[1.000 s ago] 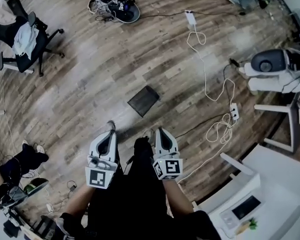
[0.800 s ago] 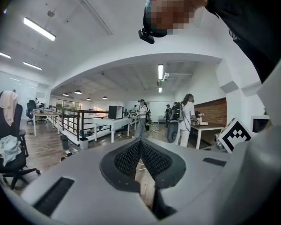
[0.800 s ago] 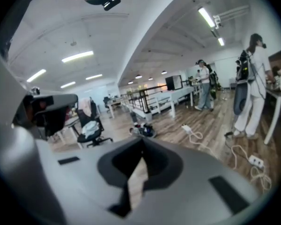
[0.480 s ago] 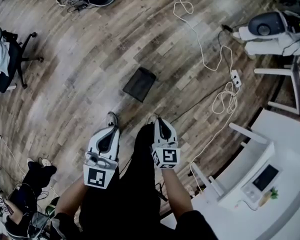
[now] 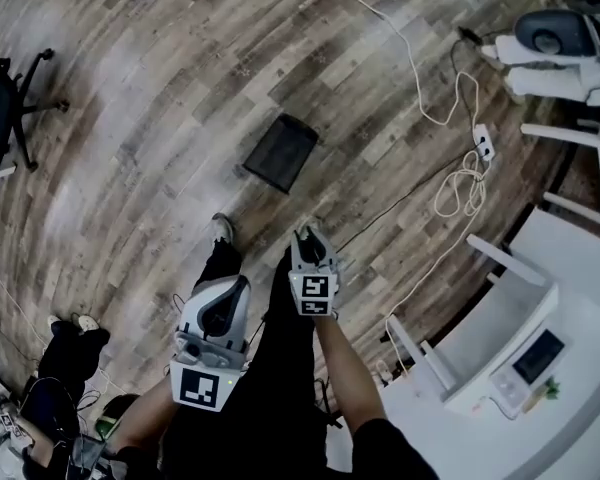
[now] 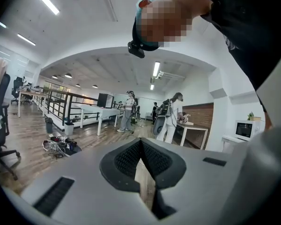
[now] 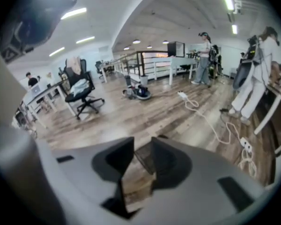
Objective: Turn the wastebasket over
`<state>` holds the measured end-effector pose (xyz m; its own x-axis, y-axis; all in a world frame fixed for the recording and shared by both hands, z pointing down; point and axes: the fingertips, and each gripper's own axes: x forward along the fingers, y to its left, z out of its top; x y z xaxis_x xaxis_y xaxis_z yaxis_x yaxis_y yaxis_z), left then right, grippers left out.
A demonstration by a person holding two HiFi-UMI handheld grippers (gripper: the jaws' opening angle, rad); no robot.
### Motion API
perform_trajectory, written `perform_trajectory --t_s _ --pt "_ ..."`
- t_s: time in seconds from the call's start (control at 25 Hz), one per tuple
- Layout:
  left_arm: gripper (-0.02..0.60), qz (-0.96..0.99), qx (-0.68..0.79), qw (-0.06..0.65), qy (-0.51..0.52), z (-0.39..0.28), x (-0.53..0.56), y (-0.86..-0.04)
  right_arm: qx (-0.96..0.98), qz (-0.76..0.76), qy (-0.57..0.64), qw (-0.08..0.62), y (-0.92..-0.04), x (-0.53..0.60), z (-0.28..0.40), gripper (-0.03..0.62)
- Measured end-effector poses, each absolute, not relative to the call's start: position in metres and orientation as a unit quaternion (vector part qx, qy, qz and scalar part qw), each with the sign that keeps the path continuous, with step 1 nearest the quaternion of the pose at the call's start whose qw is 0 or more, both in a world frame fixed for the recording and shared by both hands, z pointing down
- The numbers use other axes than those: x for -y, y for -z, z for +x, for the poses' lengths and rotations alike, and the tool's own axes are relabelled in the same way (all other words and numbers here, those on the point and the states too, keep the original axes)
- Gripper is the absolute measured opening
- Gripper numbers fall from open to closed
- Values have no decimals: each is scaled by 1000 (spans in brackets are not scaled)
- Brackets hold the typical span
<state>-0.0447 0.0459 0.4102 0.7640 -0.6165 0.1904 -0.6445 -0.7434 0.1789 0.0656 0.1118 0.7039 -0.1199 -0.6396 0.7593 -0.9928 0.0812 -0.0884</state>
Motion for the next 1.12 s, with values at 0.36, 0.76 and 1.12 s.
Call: perform_trajectory --t_s 0.36,0.76,1.12 --pt "34 911 387 133 -50 -42 -17 -444 683 510 -319 413 -850 -110 50 146" --pt "34 888 429 156 -60 -47 -4 -498 675 447 -333 483 -953 -115 57 157" --pt "34 867 452 165 -130 -65 11 -588 672 412 -340 513 -1017 -129 59 163"
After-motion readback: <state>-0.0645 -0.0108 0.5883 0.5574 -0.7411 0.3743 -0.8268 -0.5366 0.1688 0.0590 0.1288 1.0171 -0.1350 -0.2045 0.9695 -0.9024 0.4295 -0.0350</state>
